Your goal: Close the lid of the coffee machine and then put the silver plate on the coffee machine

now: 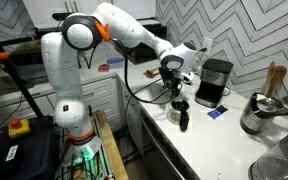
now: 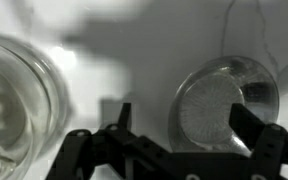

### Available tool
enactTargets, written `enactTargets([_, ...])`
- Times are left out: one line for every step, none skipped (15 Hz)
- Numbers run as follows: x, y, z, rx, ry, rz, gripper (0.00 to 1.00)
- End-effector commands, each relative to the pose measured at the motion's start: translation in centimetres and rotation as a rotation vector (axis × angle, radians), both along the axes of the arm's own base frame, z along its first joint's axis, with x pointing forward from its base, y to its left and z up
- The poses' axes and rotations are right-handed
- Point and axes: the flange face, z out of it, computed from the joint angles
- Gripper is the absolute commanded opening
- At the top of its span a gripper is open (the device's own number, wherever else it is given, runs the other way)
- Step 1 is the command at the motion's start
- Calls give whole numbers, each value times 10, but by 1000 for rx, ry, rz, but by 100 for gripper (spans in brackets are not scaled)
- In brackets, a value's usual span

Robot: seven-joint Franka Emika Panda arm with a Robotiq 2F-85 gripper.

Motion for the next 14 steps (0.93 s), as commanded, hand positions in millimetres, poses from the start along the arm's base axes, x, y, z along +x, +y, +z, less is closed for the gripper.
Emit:
enactTargets([14,5,-6,-24,1,31,100])
enactTargets([16,6,-6,-27,-3,34,100])
enactTargets([19,7,-8,-28,-6,39,100])
enactTargets([21,7,-10,-29,-4,45,100])
enactTargets([23,7,-12,-30,-3,50,100])
enactTargets([24,7,-14,-32,-3,55,100])
enactTargets([26,7,-16,-35,-3,59,100])
enactTargets([27,7,-17,-39,-3,62,100])
enactTargets([28,6,-18,-41,-5,67,100])
enactTargets([29,6,-19,-41,-8,79,100])
enactTargets([30,6,-20,-45,-12,87,100])
enactTargets([31,6,-20,-47,-18,95,99])
enactTargets([33,6,-20,-47,-26,103,94])
enactTargets([34,6,-19,-47,-35,111,90])
